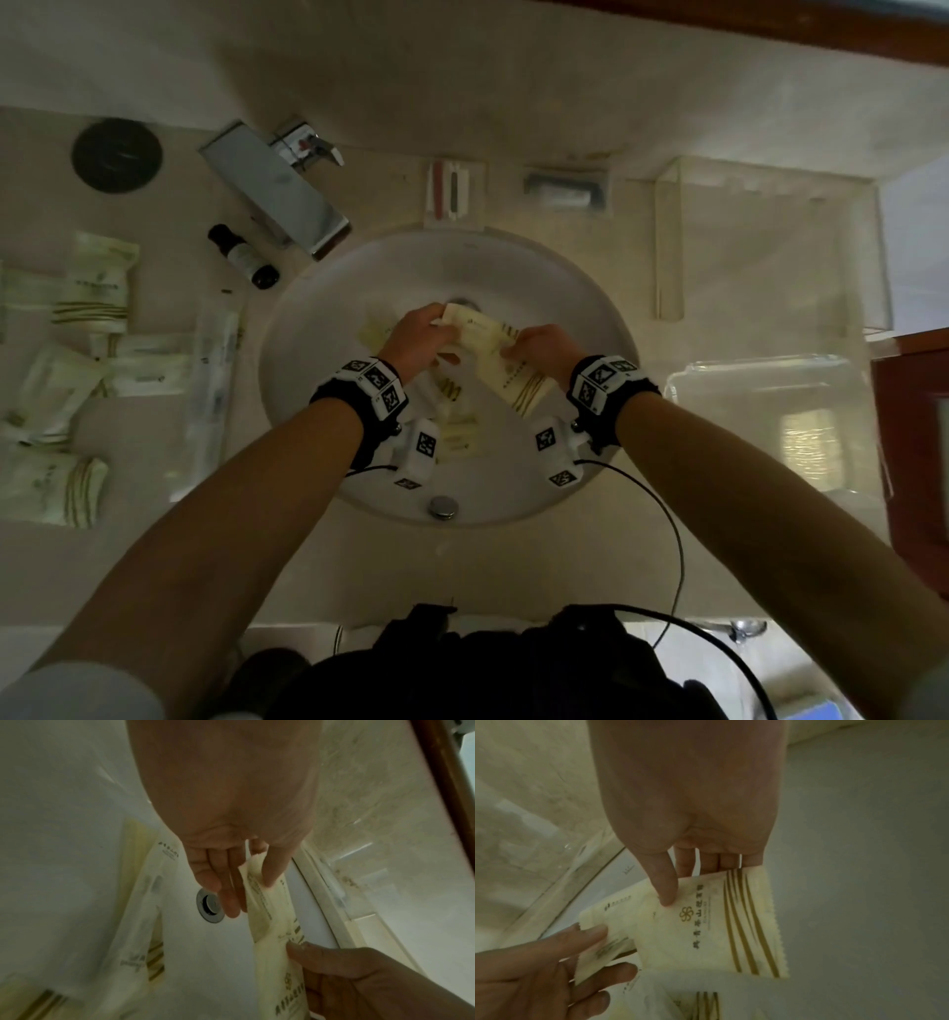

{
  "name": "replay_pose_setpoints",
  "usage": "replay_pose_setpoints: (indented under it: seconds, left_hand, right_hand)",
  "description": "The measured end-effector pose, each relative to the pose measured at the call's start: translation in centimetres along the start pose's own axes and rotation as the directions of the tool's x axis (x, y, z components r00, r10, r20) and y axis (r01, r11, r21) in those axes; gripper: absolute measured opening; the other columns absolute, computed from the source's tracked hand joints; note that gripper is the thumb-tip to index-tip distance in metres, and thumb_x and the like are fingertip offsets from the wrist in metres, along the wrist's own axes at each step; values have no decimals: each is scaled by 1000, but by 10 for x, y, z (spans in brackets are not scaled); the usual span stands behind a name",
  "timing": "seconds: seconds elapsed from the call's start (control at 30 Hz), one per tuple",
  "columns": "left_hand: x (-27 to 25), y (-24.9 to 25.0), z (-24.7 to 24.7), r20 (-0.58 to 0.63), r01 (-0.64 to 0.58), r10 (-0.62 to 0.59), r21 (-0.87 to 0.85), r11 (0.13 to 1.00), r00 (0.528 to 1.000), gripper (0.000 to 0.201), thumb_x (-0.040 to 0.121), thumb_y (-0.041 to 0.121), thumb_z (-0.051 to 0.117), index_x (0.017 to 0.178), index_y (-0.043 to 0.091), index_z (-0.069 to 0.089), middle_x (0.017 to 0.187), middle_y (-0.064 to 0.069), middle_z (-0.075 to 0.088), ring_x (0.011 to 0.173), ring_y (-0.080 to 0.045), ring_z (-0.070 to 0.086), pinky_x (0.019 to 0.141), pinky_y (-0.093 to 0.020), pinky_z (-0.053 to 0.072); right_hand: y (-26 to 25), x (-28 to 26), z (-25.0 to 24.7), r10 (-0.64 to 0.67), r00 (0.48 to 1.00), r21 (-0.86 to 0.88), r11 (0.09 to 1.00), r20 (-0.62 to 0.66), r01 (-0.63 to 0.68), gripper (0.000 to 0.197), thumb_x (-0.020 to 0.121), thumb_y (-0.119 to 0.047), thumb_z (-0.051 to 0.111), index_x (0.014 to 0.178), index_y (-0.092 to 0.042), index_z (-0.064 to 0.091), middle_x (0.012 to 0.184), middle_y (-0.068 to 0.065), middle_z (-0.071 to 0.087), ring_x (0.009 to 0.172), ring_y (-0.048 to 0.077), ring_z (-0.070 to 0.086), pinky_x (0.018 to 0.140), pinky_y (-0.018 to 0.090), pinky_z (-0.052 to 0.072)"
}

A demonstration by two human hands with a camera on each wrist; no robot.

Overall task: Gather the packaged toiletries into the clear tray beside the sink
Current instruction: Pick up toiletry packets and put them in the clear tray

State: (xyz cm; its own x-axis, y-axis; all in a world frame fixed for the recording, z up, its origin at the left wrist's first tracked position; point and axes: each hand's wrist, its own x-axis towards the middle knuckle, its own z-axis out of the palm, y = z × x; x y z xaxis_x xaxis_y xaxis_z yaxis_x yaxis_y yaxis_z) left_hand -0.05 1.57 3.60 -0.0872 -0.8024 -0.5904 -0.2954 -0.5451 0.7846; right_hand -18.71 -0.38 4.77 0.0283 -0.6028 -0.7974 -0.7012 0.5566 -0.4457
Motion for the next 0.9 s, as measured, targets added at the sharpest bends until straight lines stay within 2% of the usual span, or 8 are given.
replay_pose_setpoints:
  seconds: [0.17, 0.3, 0.37, 0.47, 0.57, 0.67, 0.73, 0.9]
  left_hand:
    - [-7, 2, -4, 17, -21, 20, 44, 999, 1000, 19, 83, 8, 67, 96, 18, 58, 90, -1, 66, 64, -16, 64, 51, -22, 44]
    - [-13, 3, -4, -33, -58, 61, 71, 996, 998, 22, 79, 1, 70, 97, 7, 58, 85, -6, 64, 65, -19, 59, 53, -21, 48]
    - [-15, 4, -5, -51, -67, 72, 89, 994, 996, 25, 77, 0, 70, 97, 8, 58, 85, -6, 63, 66, -18, 57, 58, -26, 48]
    - [-18, 7, -7, -58, -74, 79, 83, 994, 995, 28, 77, 0, 71, 97, 12, 55, 80, 1, 61, 63, -10, 55, 52, -17, 45]
    - [-22, 9, -8, -44, -77, 80, 74, 994, 996, 32, 78, 2, 70, 104, 13, 55, 85, -1, 62, 66, -8, 55, 46, -9, 41]
    - [-28, 10, -9, -45, -91, 94, 71, 993, 995, 35, 79, 1, 68, 111, 9, 55, 93, -4, 61, 69, -9, 54, 42, -5, 38]
    - [-32, 11, -9, -33, -96, 99, 81, 992, 995, 36, 80, 1, 66, 114, 7, 55, 98, -6, 61, 72, -12, 56, 42, -5, 38]
    - [-41, 19, -5, 67, -110, 105, 71, 991, 992, 30, 81, 5, 66, 108, 11, 56, 96, -7, 64, 74, -16, 58, 55, -21, 41]
  right_hand:
    - [0, -10, 0, -14, 999, 89, 996, -47, 18, 33, 89, -22, 65, 108, 5, 66, 98, 12, 63, 91, 23, 59, 87, 35, 49]
    - [-3, -20, -2, -36, 997, 82, 996, -69, 42, 19, 89, -19, 65, 96, -1, 66, 96, 9, 59, 92, 23, 57, 82, 33, 44]
    - [-5, -24, -3, -48, 996, 92, 994, -81, 55, 30, 89, -19, 66, 109, 3, 65, 102, 9, 58, 100, 25, 57, 83, 32, 43]
    - [-7, -31, -5, -48, 993, 99, 993, -107, 59, 42, 88, -18, 66, 125, 1, 59, 119, 13, 59, 114, 28, 55, 87, 29, 41]
    - [-8, -38, -5, -57, 991, 113, 991, -120, 70, 23, 87, -19, 68, 107, -8, 65, 103, 8, 57, 99, 22, 54, 83, 28, 40]
    - [-5, -42, -5, -81, 976, 142, 984, -201, 111, 19, 87, -20, 68, 99, -5, 68, 97, 6, 61, 95, 22, 57, 86, 33, 46]
    - [-3, -48, -7, -93, 960, 190, 971, -263, 146, 10, 87, -19, 68, 80, -13, 65, 83, 3, 63, 87, 22, 59, 82, 34, 48]
    - [-4, -63, -5, -137, 939, 228, 950, -314, 214, 13, 84, -18, 71, 74, -19, 63, 79, 3, 65, 75, 20, 62, 74, 33, 52]
